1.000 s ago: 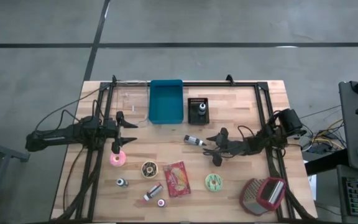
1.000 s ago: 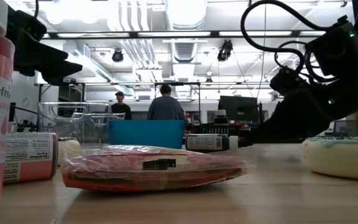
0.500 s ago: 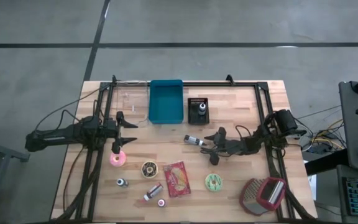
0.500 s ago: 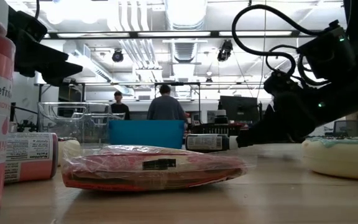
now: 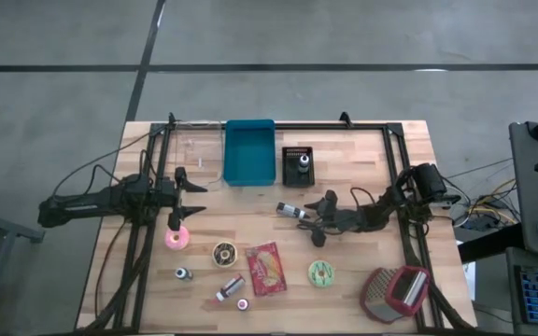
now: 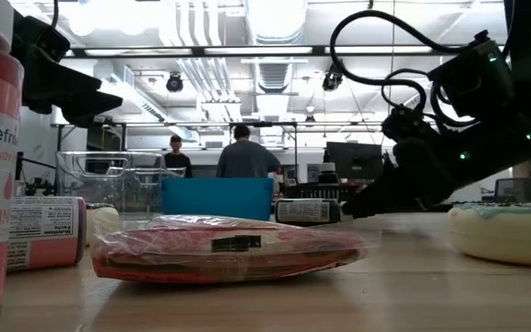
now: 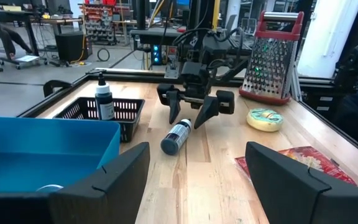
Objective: Pick & Place Food Item
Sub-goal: Put the top black food coloring into the black bin
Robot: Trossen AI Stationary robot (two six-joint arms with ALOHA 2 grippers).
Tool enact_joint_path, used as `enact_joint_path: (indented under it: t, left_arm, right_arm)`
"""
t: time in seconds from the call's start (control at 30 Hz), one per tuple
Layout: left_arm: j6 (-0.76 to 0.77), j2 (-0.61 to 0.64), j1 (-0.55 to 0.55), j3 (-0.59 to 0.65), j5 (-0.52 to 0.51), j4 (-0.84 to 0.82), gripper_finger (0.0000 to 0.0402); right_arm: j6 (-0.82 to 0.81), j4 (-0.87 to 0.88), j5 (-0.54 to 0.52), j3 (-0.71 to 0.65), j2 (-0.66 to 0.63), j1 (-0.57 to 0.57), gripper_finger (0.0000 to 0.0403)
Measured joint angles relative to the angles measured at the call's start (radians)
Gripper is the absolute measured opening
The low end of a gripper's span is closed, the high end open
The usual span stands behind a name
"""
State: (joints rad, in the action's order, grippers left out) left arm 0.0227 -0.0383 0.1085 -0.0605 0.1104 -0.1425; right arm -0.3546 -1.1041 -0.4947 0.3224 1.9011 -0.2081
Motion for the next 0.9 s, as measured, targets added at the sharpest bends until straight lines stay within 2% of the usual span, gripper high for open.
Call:
enact_joint_path:
  t: [0.47, 0.9]
  left_arm:
    - [0.000, 0.000, 0.000, 0.000, 0.000, 0.000, 0.0273]
    - [0.000, 0.000, 0.000, 0.000, 0.000, 0.000, 0.0273]
  right_arm:
    - [0.015, 0.009, 0.015, 0.010, 0.000, 0.004, 0.0244]
    - [0.019, 0.016, 0.025, 0.010, 0.000, 0.004, 0.0180]
